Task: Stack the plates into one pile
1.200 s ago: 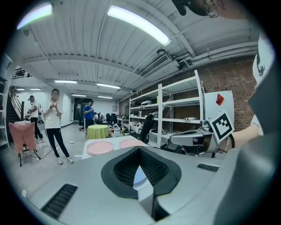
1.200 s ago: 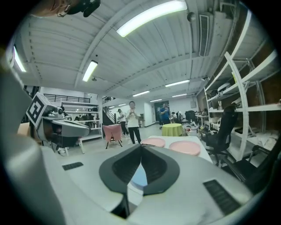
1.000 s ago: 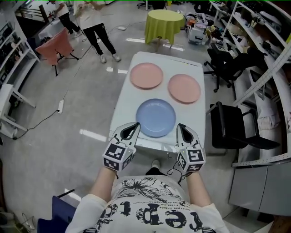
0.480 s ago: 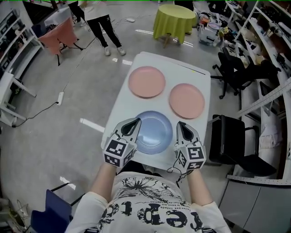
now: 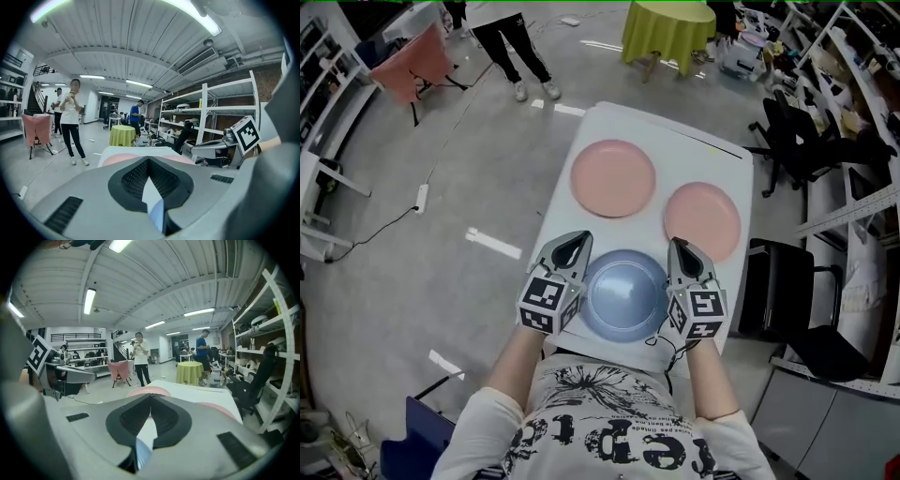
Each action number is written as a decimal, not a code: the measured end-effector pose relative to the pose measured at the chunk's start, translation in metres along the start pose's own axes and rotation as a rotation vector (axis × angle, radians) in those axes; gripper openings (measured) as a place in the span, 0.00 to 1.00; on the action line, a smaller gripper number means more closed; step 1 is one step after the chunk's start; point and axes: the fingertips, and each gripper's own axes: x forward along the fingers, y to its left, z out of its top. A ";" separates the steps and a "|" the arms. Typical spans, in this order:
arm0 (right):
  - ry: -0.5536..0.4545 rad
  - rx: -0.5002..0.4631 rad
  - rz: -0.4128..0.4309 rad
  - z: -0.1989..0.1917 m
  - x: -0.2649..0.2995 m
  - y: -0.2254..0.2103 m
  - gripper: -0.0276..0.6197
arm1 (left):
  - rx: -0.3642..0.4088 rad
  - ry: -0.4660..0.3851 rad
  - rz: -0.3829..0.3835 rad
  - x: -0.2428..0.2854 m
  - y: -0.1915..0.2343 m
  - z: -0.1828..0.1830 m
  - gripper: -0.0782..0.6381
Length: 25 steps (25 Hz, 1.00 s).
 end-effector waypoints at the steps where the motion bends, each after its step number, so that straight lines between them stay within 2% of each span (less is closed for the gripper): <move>1: 0.013 0.010 -0.010 -0.002 0.013 -0.003 0.05 | 0.000 0.004 -0.006 0.009 0.010 0.000 0.11; 6: 0.082 0.045 -0.066 -0.016 0.078 -0.015 0.05 | -0.018 0.075 0.011 0.056 0.072 -0.013 0.11; 10: 0.183 0.041 -0.097 -0.034 0.127 -0.021 0.05 | -0.048 0.120 0.024 0.087 0.117 -0.026 0.11; 13: 0.235 0.070 -0.097 -0.043 0.155 -0.028 0.06 | -0.079 0.173 0.013 0.111 0.139 -0.037 0.20; 16: 0.275 0.114 -0.054 -0.049 0.187 -0.024 0.22 | -0.106 0.213 -0.006 0.132 0.160 -0.044 0.23; 19: 0.299 0.143 -0.075 -0.056 0.213 -0.034 0.24 | -0.153 0.250 -0.031 0.157 0.176 -0.053 0.29; 25: 0.389 0.219 -0.148 -0.078 0.249 -0.054 0.27 | -0.160 0.354 0.000 0.198 0.216 -0.067 0.39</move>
